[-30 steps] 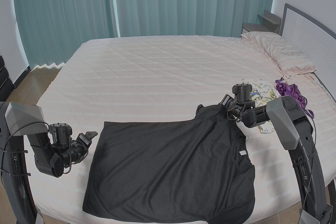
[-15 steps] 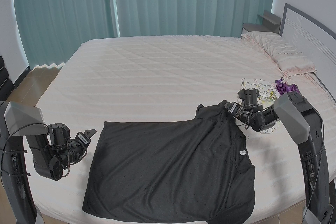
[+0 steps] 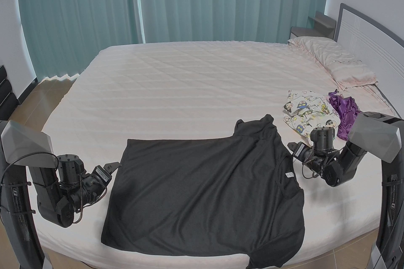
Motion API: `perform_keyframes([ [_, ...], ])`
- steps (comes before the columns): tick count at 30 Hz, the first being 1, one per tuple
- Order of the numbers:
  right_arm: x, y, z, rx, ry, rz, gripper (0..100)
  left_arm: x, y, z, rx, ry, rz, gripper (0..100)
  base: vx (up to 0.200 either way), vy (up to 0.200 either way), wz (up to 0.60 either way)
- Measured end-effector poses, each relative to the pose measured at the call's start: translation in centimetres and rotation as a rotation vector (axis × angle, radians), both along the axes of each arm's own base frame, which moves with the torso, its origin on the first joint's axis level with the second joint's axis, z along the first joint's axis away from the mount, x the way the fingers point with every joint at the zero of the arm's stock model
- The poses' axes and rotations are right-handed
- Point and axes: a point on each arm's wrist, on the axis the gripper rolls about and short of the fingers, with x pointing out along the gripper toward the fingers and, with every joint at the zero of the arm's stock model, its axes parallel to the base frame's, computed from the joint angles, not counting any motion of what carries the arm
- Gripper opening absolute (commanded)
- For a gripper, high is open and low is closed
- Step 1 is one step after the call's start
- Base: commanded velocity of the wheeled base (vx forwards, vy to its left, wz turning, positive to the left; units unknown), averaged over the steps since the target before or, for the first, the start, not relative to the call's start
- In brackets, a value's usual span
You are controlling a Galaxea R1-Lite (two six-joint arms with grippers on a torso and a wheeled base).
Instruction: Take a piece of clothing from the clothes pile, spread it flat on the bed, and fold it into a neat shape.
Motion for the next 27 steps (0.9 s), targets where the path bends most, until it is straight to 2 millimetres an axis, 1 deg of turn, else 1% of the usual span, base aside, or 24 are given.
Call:
perform_keyframes([
  [6, -5.4, -0.9, -0.4, 0.058, -0.006, -0.026, 100, -3.0, -0.3, 0.0, 0.001, 0.069, -0.017, 100, -0.2, 0.0, 0.0],
  [10, -9.0, -1.3, -0.5, 0.146, -0.001, -0.048, 100, -5.2, -0.5, 0.0, -0.008, 0.128, -0.014, 100, -0.2, 0.0, 0.0],
  [13, -10.9, -1.1, -0.4, 0.217, 0.002, -0.055, 100, -6.7, -0.6, -0.1, -0.015, 0.174, -0.01, 100, 0.0, 0.0, 0.0],
  [16, -12.0, -1.0, -0.5, 0.234, 0.028, -0.052, 100, -7.3, -0.8, -0.2, -0.011, 0.199, -0.013, 100, 0.0, 0.0, 0.0],
  [18, -12.4, -0.9, -0.6, 0.237, 0.041, -0.05, 100, -7.4, -0.9, -0.6, 0.005, 0.213, -0.004, 100, 0.0, 0.0, 0.0],
  [24, -13.0, -0.7, -0.5, 0.247, 0.044, -0.043, 100, -7.7, -1.8, -2.3, 0.128, 0.273, 0.031, 100, 0.0, 0.0, 0.0],
  [27, -13.2, -0.4, -0.3, 0.251, 0.033, -0.028, 100, -7.3, -2.2, -3.1, 0.187, 0.28, 0.044, 100, 0.0, 0.0, 0.0],
])
